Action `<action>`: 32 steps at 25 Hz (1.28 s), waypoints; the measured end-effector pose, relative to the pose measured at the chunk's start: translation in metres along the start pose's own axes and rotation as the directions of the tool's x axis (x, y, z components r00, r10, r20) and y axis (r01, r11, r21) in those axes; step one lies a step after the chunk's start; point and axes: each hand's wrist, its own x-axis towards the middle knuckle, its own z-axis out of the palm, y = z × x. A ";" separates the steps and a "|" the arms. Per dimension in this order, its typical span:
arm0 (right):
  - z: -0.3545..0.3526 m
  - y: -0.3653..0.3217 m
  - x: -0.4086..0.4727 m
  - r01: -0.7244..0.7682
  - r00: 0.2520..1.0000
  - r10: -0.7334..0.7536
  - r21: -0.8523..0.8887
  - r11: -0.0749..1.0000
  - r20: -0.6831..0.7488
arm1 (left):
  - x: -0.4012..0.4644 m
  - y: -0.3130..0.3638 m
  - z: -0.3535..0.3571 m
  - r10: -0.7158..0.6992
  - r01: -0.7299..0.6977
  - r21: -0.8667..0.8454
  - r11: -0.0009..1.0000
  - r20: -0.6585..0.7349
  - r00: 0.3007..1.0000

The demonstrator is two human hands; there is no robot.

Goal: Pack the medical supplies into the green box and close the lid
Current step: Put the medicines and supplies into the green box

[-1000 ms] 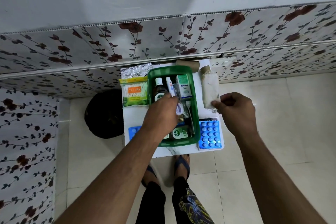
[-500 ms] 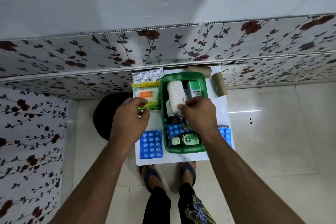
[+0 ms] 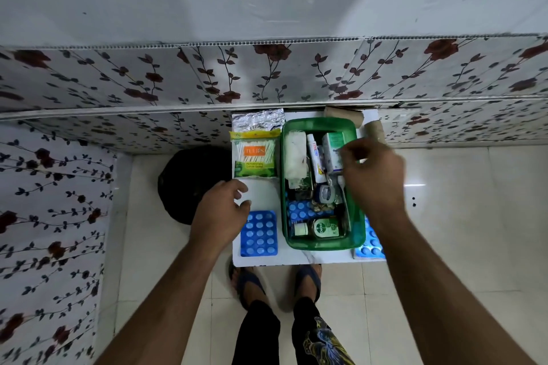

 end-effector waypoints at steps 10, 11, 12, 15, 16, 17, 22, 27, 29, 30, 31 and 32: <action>0.011 0.075 0.079 -0.175 0.981 0.191 -0.246 0.953 0.042 | -0.020 -0.019 0.037 -0.104 0.093 0.117 0.989 0.090 0.991; 0.012 0.075 0.080 -0.170 0.981 0.186 -0.234 0.957 0.048 | -0.019 -0.020 0.038 -0.092 0.081 0.119 0.990 0.088 0.992; 0.013 0.075 0.081 -0.176 0.979 0.194 -0.229 0.957 0.058 | -0.019 -0.020 0.038 -0.083 0.073 0.117 0.990 0.087 0.993; 0.014 0.076 0.079 -0.189 0.974 0.211 -0.210 0.959 0.087 | -0.021 -0.016 0.029 -0.095 0.088 0.067 0.994 0.111 0.989; 0.012 0.074 0.076 -0.200 0.973 0.219 -0.195 0.960 0.078 | -0.022 -0.014 0.020 -0.101 0.096 0.044 0.994 0.124 0.987; 0.008 0.071 0.072 -0.211 0.973 0.224 -0.176 0.961 0.060 | -0.022 -0.011 0.008 -0.099 0.097 0.022 0.995 0.127 0.987; -0.028 0.060 0.037 -0.223 0.974 0.225 -0.056 0.973 0.029 | -0.026 0.040 -0.068 -0.028 0.029 -0.147 0.989 0.006 1.000; -0.045 0.050 0.012 -0.210 0.978 0.209 0.072 0.975 0.027 | -0.020 0.123 -0.035 0.164 -0.159 -0.062 0.985 0.096 0.982; -0.048 0.048 0.007 -0.213 0.977 0.210 0.099 0.972 0.039 | -0.016 0.132 0.000 0.199 -0.209 0.032 0.977 0.204 0.959; -0.049 0.049 0.005 -0.218 0.976 0.214 0.107 0.970 0.043 | -0.015 0.131 0.015 0.199 -0.221 0.066 0.973 0.245 0.949; -0.050 0.050 0.004 -0.225 0.974 0.221 0.108 0.968 0.044 | -0.015 0.128 0.028 0.203 -0.237 0.095 0.967 0.280 0.938; -0.051 0.051 0.003 -0.232 0.972 0.228 0.109 0.967 0.048 | -0.017 0.125 0.038 0.218 -0.270 0.141 0.952 0.306 0.927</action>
